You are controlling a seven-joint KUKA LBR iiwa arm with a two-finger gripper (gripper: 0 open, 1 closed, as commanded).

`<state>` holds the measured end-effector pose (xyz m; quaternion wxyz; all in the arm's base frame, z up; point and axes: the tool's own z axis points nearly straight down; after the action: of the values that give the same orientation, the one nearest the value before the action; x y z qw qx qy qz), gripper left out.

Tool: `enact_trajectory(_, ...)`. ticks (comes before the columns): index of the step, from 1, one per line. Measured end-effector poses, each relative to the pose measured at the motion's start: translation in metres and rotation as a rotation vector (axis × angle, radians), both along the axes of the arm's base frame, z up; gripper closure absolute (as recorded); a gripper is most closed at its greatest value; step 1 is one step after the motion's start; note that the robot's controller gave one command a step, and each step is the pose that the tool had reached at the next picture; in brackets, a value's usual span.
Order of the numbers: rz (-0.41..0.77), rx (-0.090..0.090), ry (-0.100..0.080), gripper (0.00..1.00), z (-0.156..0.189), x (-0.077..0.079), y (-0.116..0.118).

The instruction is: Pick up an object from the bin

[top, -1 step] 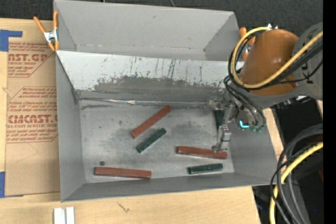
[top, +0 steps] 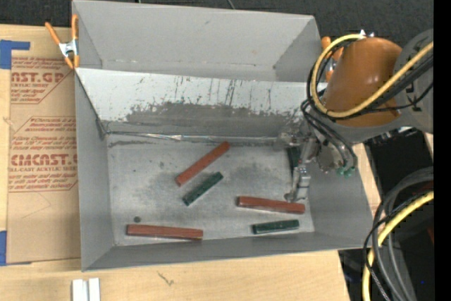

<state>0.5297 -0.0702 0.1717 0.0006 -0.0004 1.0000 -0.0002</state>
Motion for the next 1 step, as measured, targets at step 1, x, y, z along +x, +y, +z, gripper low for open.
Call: enact_trajectory(1, -0.097, 0.0, -0.004, 0.0, -0.0146, -0.0125, 0.0064)
